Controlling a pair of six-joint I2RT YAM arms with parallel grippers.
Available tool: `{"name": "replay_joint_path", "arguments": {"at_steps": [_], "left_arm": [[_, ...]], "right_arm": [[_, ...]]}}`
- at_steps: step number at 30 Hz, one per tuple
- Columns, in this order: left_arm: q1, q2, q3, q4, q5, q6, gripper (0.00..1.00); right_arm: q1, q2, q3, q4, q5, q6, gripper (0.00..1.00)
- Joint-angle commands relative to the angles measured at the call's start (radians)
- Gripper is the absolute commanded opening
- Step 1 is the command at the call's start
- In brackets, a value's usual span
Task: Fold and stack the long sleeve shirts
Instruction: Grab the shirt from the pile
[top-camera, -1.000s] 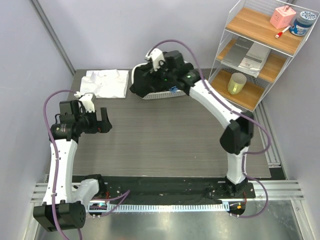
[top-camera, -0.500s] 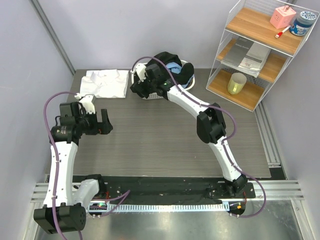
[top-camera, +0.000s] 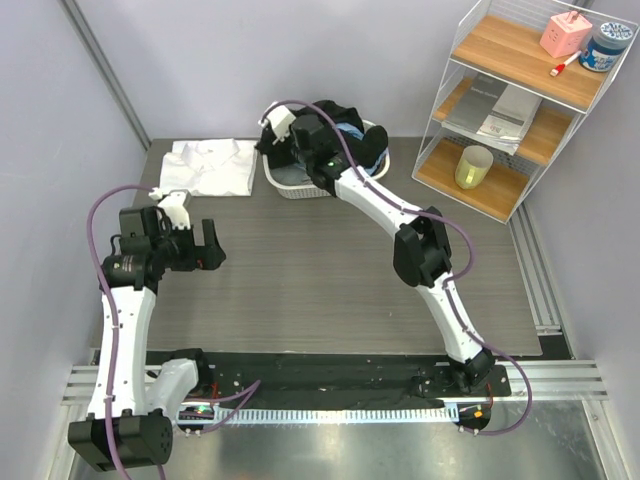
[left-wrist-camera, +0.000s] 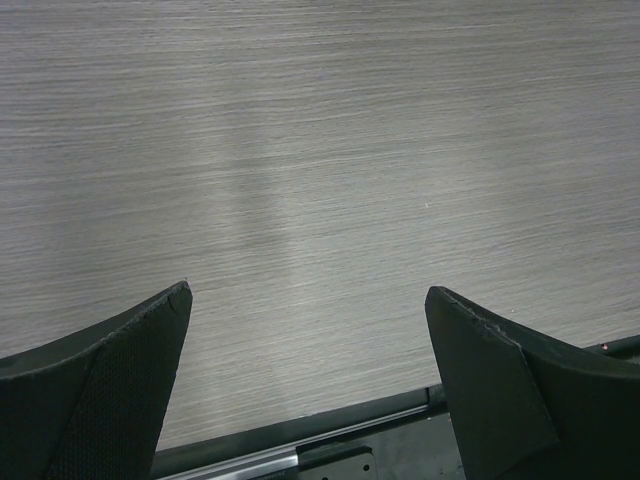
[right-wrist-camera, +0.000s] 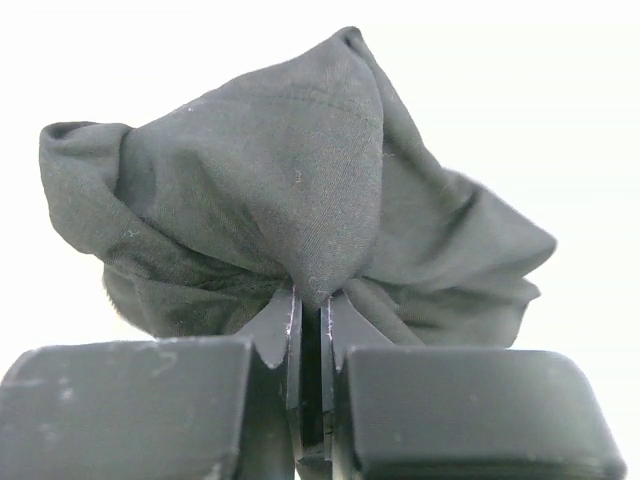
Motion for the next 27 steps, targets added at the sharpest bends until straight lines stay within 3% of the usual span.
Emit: {"name": "replay_joint_path", "arguments": {"at_steps": [1, 9, 17, 27], "left_arm": [[-0.002, -0.031, -0.014, 0.038, 0.002, -0.013, 1.00], [-0.001, -0.059, -0.040, 0.055, -0.005, -0.021, 1.00], [-0.001, -0.074, -0.049, 0.058, -0.014, -0.023, 1.00], [-0.002, -0.088, -0.062, 0.088, -0.028, -0.049, 1.00]], "right_arm": [[-0.038, -0.175, 0.060, 0.386, 0.076, -0.027, 0.01], [-0.077, -0.178, 0.157, 0.654, 0.051, -0.027, 0.01], [-0.089, -0.120, 0.341, 0.796, -0.015, -0.099, 0.01], [-0.089, -0.254, 0.395, 0.942, -0.170, -0.137, 0.01]]}}
